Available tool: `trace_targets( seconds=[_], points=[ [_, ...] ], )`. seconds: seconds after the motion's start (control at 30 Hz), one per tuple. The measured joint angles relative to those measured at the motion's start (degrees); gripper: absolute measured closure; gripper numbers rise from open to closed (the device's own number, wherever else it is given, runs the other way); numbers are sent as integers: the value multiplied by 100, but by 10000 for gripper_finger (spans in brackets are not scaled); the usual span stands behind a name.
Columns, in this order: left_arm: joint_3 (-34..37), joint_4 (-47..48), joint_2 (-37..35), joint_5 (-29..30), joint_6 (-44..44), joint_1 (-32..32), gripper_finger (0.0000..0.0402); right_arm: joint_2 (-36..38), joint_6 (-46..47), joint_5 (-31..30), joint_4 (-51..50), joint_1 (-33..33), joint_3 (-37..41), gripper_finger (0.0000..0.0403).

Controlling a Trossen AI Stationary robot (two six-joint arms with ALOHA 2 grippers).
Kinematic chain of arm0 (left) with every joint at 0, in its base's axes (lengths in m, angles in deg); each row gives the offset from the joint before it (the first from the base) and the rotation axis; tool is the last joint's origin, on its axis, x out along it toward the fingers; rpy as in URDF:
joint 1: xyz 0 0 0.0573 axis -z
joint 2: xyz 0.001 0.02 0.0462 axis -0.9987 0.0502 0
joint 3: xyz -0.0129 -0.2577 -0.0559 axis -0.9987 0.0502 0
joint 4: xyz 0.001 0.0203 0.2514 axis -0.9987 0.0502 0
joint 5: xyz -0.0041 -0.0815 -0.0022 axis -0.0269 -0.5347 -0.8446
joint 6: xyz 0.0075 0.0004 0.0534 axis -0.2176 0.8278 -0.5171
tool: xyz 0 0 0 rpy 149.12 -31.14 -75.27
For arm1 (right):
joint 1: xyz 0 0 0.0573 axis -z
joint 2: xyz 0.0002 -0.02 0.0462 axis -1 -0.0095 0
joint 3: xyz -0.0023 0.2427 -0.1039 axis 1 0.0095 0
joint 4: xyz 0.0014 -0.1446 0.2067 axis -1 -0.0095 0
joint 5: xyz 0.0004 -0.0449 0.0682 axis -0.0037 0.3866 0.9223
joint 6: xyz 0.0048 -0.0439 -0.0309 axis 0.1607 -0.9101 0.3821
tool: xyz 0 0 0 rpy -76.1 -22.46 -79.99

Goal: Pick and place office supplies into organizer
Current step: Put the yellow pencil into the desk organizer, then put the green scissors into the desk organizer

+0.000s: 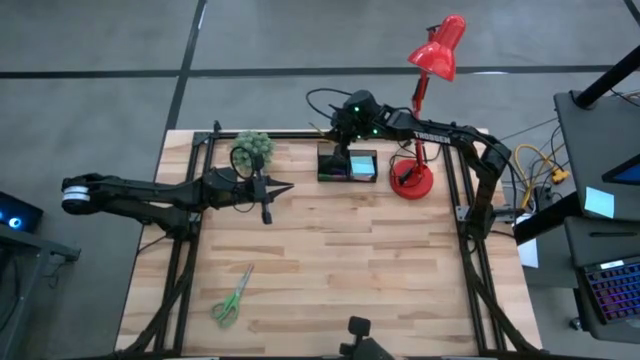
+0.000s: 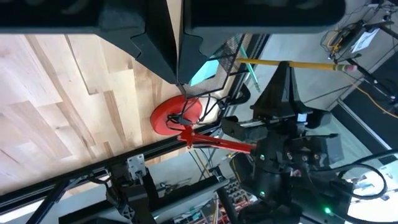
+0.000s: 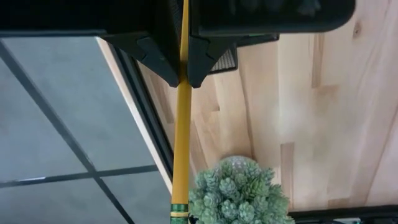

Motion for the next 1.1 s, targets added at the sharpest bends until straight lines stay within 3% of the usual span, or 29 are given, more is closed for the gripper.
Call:
trace_targets(
  seconds=[0.27, 0.77, 1.1],
  points=[
    [0, 2, -20, 0, 2, 7, 402, 0, 82, 0, 8, 16, 195, 388],
    [0, 0, -20, 0, 2, 4, 402, 0, 165, 0, 3, 23, 261, 326],
    [0, 4, -20, 0, 2, 3, 402, 33, 422, 2, -34, 23, 257, 328]
  ],
)
